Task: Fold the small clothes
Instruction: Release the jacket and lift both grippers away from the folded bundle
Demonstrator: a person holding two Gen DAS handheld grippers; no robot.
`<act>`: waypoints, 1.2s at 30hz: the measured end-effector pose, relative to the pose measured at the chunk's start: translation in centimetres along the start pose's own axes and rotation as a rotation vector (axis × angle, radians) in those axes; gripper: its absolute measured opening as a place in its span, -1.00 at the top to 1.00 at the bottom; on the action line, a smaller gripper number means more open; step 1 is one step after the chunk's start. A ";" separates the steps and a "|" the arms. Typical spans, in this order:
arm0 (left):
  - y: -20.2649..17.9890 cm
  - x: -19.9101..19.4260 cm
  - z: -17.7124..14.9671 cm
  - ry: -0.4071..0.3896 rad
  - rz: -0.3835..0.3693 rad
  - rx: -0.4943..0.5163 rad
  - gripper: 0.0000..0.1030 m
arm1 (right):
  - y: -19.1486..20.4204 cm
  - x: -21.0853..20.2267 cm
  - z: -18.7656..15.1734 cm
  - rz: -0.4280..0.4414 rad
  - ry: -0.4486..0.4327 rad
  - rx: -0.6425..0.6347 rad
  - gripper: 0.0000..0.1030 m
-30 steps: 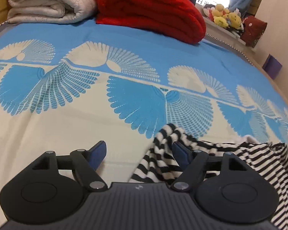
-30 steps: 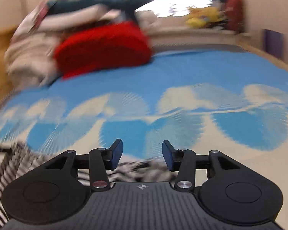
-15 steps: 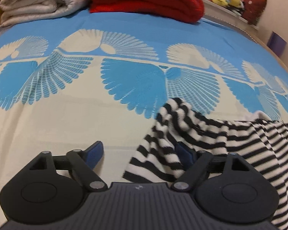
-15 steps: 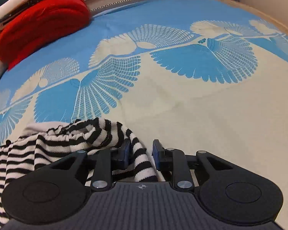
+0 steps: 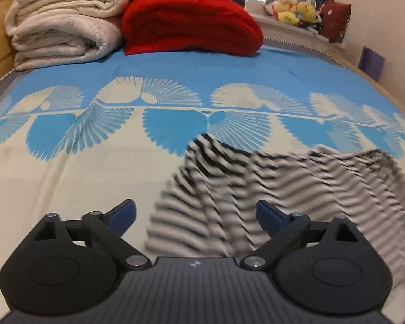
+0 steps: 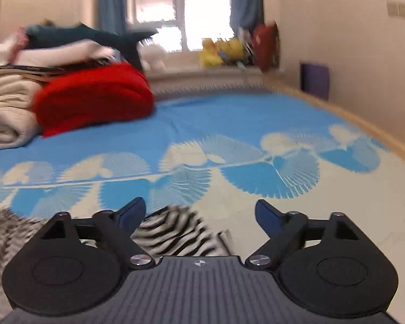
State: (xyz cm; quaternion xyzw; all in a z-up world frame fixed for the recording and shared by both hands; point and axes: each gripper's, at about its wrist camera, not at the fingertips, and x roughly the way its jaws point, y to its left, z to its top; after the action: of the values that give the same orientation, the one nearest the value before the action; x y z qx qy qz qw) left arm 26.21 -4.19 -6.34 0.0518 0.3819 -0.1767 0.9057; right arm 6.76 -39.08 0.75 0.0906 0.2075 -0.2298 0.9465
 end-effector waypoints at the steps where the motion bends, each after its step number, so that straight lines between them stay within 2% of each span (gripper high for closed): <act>1: -0.4 -1.5 -1.1 -0.010 0.003 -0.019 -0.99 | 0.5 -1.4 -1.2 0.017 -0.003 -0.006 -0.76; 4: -1.1 -5.3 -5.0 -0.016 -0.008 -0.048 -0.99 | 1.6 -5.1 -5.3 0.054 0.020 -0.010 -0.80; 8: -1.4 -8.2 -10.5 0.000 0.050 -0.052 -0.99 | 2.6 -6.9 -9.2 0.078 0.120 -0.006 -0.80; 10: -1.1 -8.9 -12.8 0.003 0.067 -0.066 -0.99 | 3.2 -7.7 -9.7 0.098 0.095 0.000 -0.80; 13: -0.7 -9.2 -15.4 -0.039 0.113 -0.066 -0.99 | 3.6 -8.3 -10.3 0.061 0.030 -0.026 -0.80; 14: -0.8 -9.0 -15.8 -0.034 0.137 -0.060 -0.99 | 3.6 -8.5 -10.5 0.051 0.021 -0.028 -0.80; 19: -0.9 -9.8 -16.1 -0.095 0.127 -0.039 -0.99 | 3.1 -8.7 -11.2 0.056 0.024 0.021 -0.80; 24: -0.4 -9.6 -16.4 -0.091 0.148 -0.036 -0.99 | 2.9 -9.2 -12.1 0.055 0.051 0.035 -0.79; 36: -0.4 -8.8 -16.3 -0.074 0.143 -0.039 -0.99 | 2.9 -8.8 -12.4 0.047 0.074 0.037 -0.79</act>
State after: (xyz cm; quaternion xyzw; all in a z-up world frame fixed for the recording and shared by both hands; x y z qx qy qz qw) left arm 9.43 1.60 -11.55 0.0548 0.3468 -0.1057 0.9304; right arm -3.34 -29.71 -6.34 0.1214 0.2358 -0.2076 0.9416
